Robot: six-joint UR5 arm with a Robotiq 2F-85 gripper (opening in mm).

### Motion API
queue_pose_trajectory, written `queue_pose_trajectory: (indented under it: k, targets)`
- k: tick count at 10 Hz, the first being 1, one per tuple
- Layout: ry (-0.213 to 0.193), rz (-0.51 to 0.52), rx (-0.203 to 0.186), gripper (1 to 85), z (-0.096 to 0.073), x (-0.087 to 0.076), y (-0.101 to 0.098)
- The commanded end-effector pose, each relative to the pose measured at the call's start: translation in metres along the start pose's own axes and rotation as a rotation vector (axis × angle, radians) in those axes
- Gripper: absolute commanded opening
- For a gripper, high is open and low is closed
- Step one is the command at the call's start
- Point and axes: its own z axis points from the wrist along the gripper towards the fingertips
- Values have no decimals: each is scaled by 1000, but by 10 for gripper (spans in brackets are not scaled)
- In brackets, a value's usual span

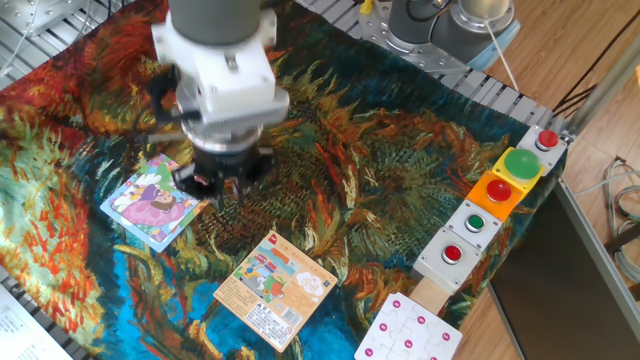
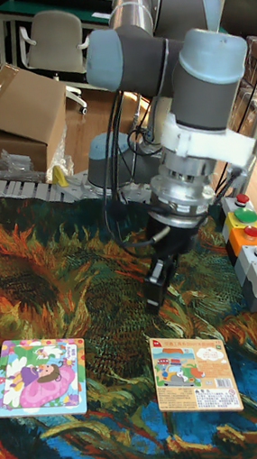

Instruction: Assemble one piece of a puzzle

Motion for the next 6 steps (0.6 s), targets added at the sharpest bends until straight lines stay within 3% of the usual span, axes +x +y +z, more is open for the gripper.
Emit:
queue_pose_trajectory:
  k: [1,3,6]
  targets:
    - [11,-31,-8,283,9,-5,-1]
    - [3,-49,-25,280,9,-7,4]
    - [6,-119,-21,297,9,-6,3]
